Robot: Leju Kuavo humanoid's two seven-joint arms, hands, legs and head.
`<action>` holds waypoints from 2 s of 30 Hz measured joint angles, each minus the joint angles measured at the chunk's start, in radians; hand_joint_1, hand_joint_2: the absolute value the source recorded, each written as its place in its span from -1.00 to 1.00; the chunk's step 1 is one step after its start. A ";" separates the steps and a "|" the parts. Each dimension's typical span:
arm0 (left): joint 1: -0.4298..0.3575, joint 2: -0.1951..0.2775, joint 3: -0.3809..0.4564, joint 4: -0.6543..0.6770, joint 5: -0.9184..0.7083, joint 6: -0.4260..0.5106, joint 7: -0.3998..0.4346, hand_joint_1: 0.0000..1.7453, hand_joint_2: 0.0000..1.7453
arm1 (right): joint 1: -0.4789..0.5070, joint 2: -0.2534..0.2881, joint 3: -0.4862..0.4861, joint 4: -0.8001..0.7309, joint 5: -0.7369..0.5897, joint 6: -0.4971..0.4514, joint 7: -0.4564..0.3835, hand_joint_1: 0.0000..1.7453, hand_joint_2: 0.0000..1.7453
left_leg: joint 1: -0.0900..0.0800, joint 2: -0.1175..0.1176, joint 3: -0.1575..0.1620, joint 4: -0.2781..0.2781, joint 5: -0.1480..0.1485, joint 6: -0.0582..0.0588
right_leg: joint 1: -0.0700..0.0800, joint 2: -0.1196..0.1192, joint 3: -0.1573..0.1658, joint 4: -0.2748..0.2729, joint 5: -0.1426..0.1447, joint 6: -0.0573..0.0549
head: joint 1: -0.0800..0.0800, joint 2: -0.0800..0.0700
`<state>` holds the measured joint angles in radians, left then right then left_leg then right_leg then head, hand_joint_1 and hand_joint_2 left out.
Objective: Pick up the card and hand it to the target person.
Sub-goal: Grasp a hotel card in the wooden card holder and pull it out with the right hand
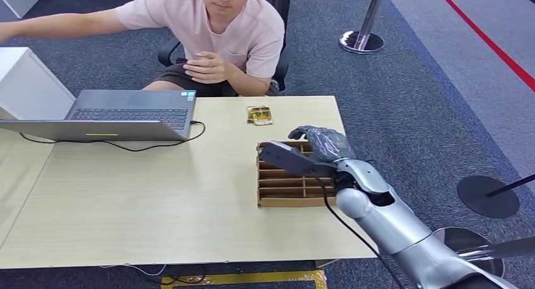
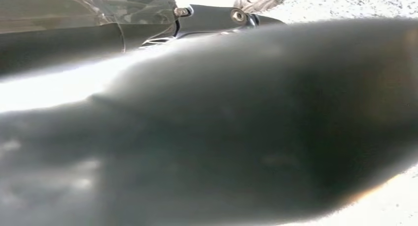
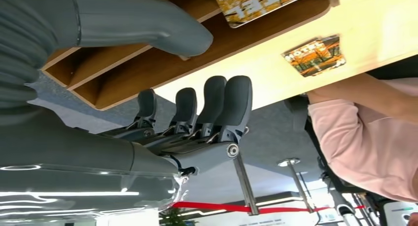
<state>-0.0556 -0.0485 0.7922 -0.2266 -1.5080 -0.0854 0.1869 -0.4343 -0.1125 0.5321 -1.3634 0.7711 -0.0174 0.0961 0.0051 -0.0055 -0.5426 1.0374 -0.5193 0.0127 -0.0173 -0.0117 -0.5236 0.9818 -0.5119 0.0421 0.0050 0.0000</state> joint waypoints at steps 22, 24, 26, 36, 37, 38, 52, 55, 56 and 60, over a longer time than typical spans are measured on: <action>0.000 -0.008 0.009 0.000 0.000 0.005 0.006 -1.00 -1.00 | -0.033 0.032 0.076 0.081 -0.014 0.018 0.007 0.05 1.00 | 0.000 0.000 0.000 0.000 0.000 0.000 | 0.000 0.000 0.000 0.000 0.000 0.000 | 0.000 0.000; 0.000 -0.009 0.010 0.000 0.001 0.005 0.007 -1.00 -1.00 | -0.038 0.037 0.077 0.094 -0.017 0.018 0.005 0.04 1.00 | 0.000 0.000 0.000 0.000 0.000 0.000 | 0.000 0.000 0.000 0.000 0.000 0.000 | 0.000 0.000; 0.000 -0.009 0.013 0.000 0.003 0.006 0.008 -1.00 -1.00 | -0.042 0.042 0.080 0.106 -0.021 0.017 0.002 0.04 1.00 | 0.000 0.000 0.000 0.000 0.000 0.000 | 0.000 0.000 0.000 0.000 0.000 0.000 | 0.000 0.000; 0.001 -0.009 0.024 0.000 0.007 0.022 0.001 -1.00 1.00 | -0.056 0.052 0.096 0.140 -0.032 0.008 -0.001 0.10 1.00 | 0.000 0.000 0.000 0.000 0.000 0.000 | 0.000 0.000 0.000 0.000 0.000 0.000 | 0.000 0.000; 0.001 -0.009 0.025 0.000 0.009 0.024 -0.001 -1.00 1.00 | -0.056 0.052 0.096 0.141 -0.032 0.008 -0.001 0.11 1.00 | 0.000 0.000 0.000 0.000 0.000 0.000 | 0.000 0.000 0.000 0.000 0.000 0.000 | 0.000 0.000; 0.001 -0.009 0.025 0.000 0.010 0.026 -0.004 -1.00 1.00 | -0.057 0.053 0.097 0.142 -0.032 0.007 -0.001 0.11 1.00 | 0.000 0.000 0.000 0.000 0.000 0.000 | 0.000 0.000 0.000 0.000 0.000 0.000 | 0.000 0.000; 0.001 -0.009 0.034 0.000 0.018 0.041 -0.031 -1.00 1.00 | -0.057 0.053 0.105 0.153 -0.029 -0.003 0.004 0.11 1.00 | 0.000 0.000 0.000 0.000 0.000 0.000 | 0.000 0.000 0.000 0.000 0.000 0.000 | 0.000 0.000; 0.001 -0.009 0.034 0.000 0.018 0.041 -0.032 -1.00 1.00 | -0.058 0.053 0.106 0.155 -0.028 -0.004 0.008 0.10 1.00 | 0.000 0.000 0.000 0.000 0.000 0.000 | 0.000 0.000 0.000 0.000 0.000 0.000 | 0.000 0.000; 0.001 -0.009 0.034 0.000 0.018 0.041 -0.032 -1.00 1.00 | -0.059 0.053 0.107 0.156 -0.028 -0.004 0.008 0.10 1.00 | 0.000 0.000 0.000 0.000 0.000 0.000 | 0.000 0.000 0.000 0.000 0.000 0.000 | 0.000 0.000; 0.001 -0.009 0.034 0.000 0.018 0.041 -0.032 -1.00 1.00 | -0.060 0.053 0.112 0.159 -0.026 -0.005 0.009 0.10 1.00 | 0.000 0.000 0.000 0.000 0.000 0.000 | 0.000 0.000 0.000 0.000 0.000 0.000 | 0.000 0.000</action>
<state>-0.0546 -0.0580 0.8263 -0.2266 -1.4900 -0.0446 0.1549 -0.4945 -0.0595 0.6445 -1.2044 0.7453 -0.0222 0.1055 0.0052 -0.0055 -0.5421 1.0374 -0.5192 0.0126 -0.0173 -0.0116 -0.5235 0.9818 -0.5119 0.0421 0.0050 -0.0001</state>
